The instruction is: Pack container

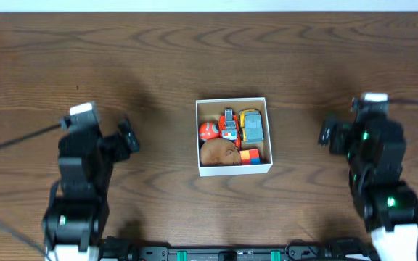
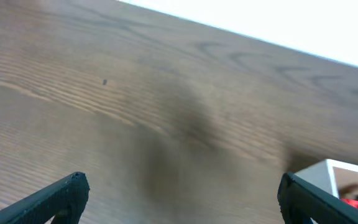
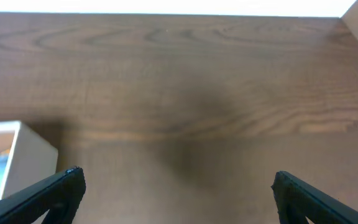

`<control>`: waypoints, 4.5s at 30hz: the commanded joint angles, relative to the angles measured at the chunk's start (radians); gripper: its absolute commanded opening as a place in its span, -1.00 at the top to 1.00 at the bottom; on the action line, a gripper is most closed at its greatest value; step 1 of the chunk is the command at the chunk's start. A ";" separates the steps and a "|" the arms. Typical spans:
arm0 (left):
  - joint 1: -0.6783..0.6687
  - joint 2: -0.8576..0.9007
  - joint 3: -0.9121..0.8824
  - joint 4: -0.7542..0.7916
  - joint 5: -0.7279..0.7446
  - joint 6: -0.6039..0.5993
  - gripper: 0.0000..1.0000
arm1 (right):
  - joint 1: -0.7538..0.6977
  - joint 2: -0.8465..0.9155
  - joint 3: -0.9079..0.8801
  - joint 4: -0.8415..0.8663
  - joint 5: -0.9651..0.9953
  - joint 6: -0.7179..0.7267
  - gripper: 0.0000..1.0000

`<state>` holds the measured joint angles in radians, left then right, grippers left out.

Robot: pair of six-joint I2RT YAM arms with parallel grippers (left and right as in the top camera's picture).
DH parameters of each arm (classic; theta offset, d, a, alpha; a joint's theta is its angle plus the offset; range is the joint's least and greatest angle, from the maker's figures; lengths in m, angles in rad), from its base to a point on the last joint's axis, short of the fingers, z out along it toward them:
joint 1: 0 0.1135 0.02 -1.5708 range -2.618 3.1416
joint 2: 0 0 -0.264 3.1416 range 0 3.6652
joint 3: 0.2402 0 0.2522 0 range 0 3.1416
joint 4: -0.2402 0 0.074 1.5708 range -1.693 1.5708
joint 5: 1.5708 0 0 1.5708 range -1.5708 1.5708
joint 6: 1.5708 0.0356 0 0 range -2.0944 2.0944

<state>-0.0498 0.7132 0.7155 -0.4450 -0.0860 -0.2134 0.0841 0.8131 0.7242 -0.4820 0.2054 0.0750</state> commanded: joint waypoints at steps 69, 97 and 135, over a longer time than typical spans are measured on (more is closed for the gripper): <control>-0.004 -0.074 -0.024 -0.048 -0.016 -0.025 -0.96 | 0.012 -0.803 -0.719 0.410 -0.184 -0.248 -0.98; -0.002 -0.164 -0.074 -0.163 -0.031 0.039 -0.96 | 0.012 -0.803 -0.719 0.410 -0.184 -0.248 -0.98; -0.002 -0.711 -0.711 0.372 0.075 0.372 -0.96 | 0.012 -0.803 -0.719 0.410 -0.184 -0.248 -0.98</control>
<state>-0.0498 0.0101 0.0231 -0.0296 -0.0257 0.1543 0.0902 0.0128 0.0082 -0.0689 0.0250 -0.1661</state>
